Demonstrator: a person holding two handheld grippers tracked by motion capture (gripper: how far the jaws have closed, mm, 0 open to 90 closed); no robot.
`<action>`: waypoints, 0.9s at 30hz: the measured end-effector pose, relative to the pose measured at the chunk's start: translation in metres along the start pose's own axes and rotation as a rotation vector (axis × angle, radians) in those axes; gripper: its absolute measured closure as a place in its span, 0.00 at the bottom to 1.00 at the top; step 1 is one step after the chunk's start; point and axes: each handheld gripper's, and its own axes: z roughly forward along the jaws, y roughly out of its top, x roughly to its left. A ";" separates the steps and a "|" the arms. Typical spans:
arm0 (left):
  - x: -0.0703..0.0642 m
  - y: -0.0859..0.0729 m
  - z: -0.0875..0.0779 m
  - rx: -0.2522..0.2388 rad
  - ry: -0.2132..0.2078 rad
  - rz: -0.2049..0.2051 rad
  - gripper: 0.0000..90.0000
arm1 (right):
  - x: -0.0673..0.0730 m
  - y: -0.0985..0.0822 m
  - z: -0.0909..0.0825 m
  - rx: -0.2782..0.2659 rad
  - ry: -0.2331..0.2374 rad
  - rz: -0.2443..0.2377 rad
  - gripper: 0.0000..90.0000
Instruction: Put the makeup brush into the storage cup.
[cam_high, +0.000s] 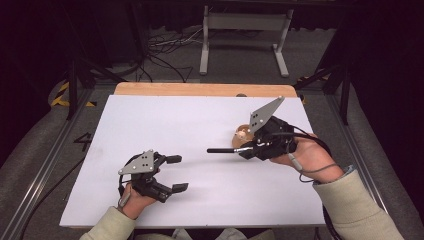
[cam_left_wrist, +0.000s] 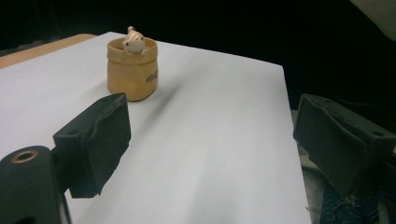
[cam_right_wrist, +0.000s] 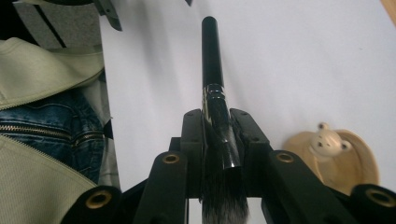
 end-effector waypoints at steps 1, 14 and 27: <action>0.000 0.000 -0.001 -0.002 0.004 -0.005 0.12 | -0.001 0.000 -0.002 0.009 -0.004 0.014 0.86; 0.008 -0.007 -0.011 -0.006 0.067 -0.042 0.03 | -0.025 0.003 -0.019 0.087 -0.121 0.163 0.86; 0.012 -0.011 -0.024 -0.032 0.139 -0.064 0.01 | -0.047 0.002 -0.031 0.162 -0.205 0.282 0.86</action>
